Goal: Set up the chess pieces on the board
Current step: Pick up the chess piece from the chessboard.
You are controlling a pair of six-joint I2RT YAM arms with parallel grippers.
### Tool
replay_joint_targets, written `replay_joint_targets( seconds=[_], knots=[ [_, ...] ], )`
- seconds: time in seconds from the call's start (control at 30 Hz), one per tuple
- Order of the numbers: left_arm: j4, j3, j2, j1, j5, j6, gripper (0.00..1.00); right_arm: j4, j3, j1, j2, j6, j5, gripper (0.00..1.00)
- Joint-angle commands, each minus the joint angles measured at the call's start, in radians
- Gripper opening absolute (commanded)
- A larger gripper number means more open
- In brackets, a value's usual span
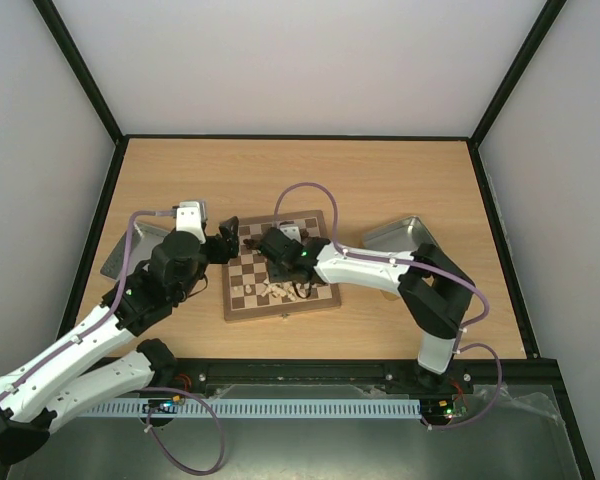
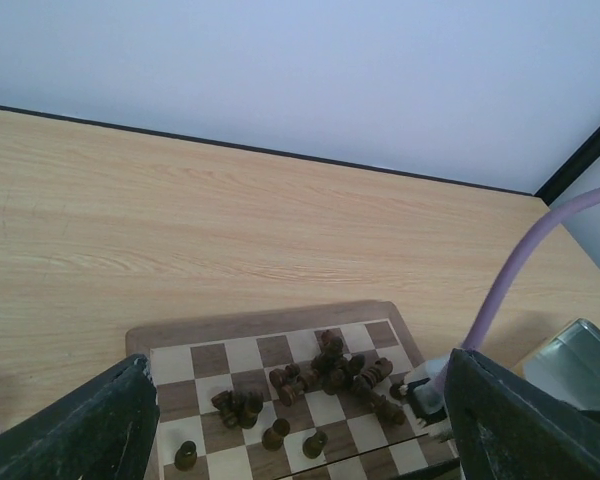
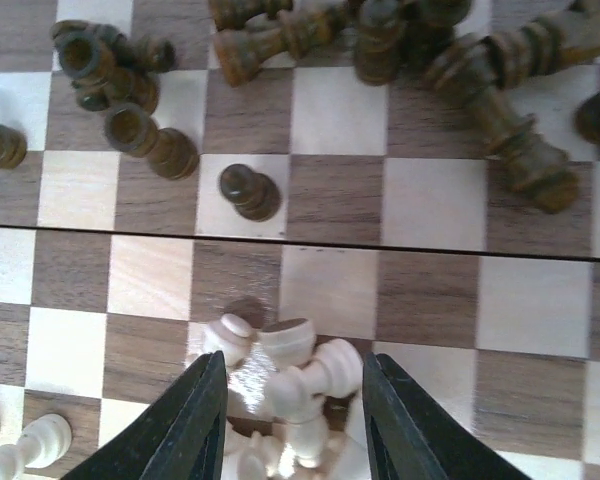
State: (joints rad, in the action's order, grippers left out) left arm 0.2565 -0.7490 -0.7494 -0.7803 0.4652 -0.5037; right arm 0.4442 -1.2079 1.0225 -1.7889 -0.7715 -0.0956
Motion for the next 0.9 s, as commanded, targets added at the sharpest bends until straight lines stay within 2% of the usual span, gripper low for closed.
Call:
replay_joint_targets(
  seconds=[0.0, 0.3, 0.7, 0.87],
  knots=[
    [0.002, -0.003, 0.004, 0.000, 0.026, 0.010, 0.80, 0.047, -0.056, 0.020, -0.049, 0.030, -0.002, 0.37],
    [0.000, 0.008, 0.011, 0.000, 0.024, 0.005, 0.80, 0.077, -0.081, 0.023, -0.086, 0.013, -0.049, 0.34],
    [0.003, 0.011, 0.010, 0.000, 0.027, 0.004, 0.80, 0.070, -0.074, 0.023, -0.064, -0.006, -0.087, 0.20],
    [0.000, 0.010, 0.006, 0.000, 0.026, 0.002, 0.80, 0.064, -0.062, 0.023, -0.035, -0.021, -0.125, 0.11]
  ],
)
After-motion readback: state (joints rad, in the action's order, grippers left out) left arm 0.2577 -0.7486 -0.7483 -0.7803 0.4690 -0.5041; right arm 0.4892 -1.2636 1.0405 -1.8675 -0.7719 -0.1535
